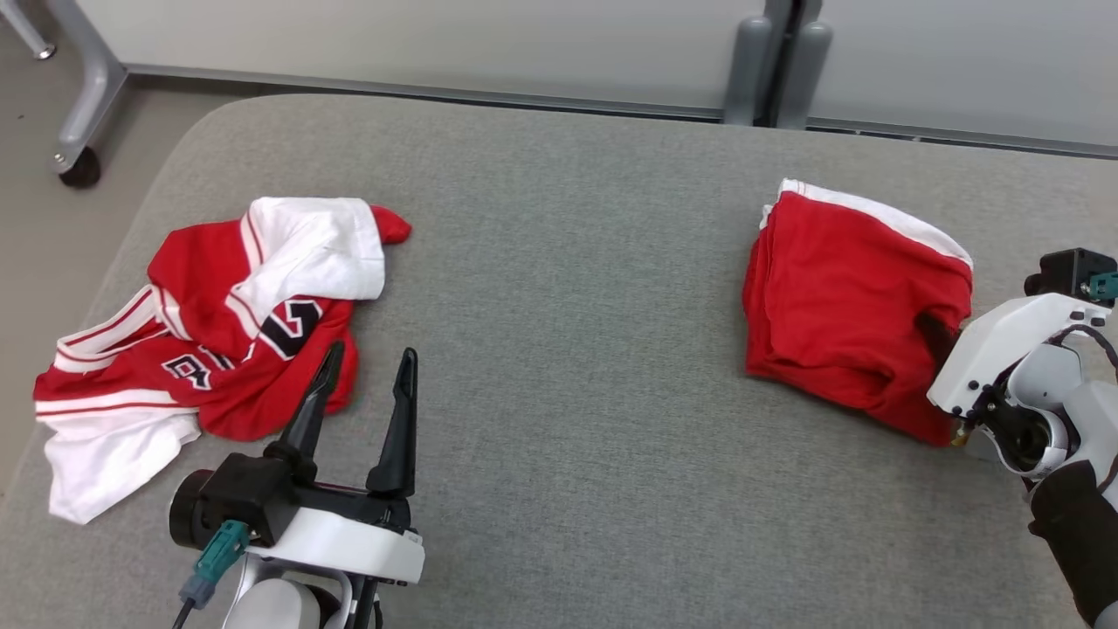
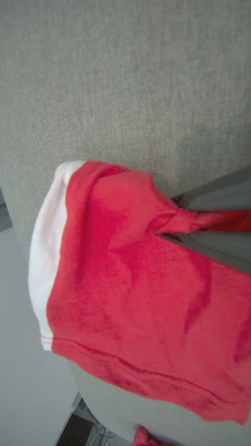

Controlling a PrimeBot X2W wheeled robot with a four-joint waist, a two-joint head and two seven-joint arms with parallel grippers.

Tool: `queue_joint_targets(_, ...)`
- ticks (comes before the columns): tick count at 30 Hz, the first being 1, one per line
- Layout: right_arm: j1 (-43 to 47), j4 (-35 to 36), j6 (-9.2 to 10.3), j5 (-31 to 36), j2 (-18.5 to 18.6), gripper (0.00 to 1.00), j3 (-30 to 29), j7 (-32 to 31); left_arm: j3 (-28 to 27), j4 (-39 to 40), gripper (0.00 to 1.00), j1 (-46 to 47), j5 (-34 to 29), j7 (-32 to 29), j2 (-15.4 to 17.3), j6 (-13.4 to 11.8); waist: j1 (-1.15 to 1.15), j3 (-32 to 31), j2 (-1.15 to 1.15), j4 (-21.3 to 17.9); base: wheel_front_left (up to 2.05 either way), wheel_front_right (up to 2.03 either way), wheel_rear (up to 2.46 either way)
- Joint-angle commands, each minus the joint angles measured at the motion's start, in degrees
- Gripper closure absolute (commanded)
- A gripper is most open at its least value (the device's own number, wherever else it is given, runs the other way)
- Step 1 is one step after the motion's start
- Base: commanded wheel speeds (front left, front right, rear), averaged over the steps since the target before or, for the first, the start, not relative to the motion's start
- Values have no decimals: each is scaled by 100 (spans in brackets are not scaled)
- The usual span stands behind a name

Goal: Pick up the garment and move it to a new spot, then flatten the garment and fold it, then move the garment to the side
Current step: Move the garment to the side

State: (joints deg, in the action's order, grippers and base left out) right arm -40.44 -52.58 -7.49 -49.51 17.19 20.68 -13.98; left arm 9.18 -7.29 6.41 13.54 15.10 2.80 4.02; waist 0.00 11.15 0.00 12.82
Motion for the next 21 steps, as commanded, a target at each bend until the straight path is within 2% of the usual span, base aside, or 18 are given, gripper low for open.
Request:
queue_joint_targets(1,103,125,-1,-73,114,100,152,168,49,5,0,97,-36,8,17,62,0,-98,0,-208,0,0,0)
queue_joint_targets(2,115,241,-1,-110,141,100,324,243,77,1,0,68,-57,8,19,93,0,-145,0,-417,0,0,0)
queue_joint_targets(3,115,241,-1,-110,141,100,324,243,77,1,0,68,-57,8,19,93,0,-145,0,-417,0,0,0)
queue_joint_targets(6,125,389,-1,-189,218,100,552,316,191,-14,0,97,-74,8,17,167,0,-190,0,-771,0,0,0)
queue_joint_targets(7,116,488,-1,-252,225,100,731,339,291,-6,0,124,-78,8,15,217,0,-216,0,-1069,0,0,0)
queue_joint_targets(14,-23,793,-1,-471,302,100,1278,442,725,-69,0,326,-157,8,61,317,0,-106,0,-2102,0,0,0)
queue_joint_targets(21,-503,872,-1,-501,588,100,1828,544,1098,-92,0,692,-210,5,263,343,0,355,0,-2721,0,0,0)
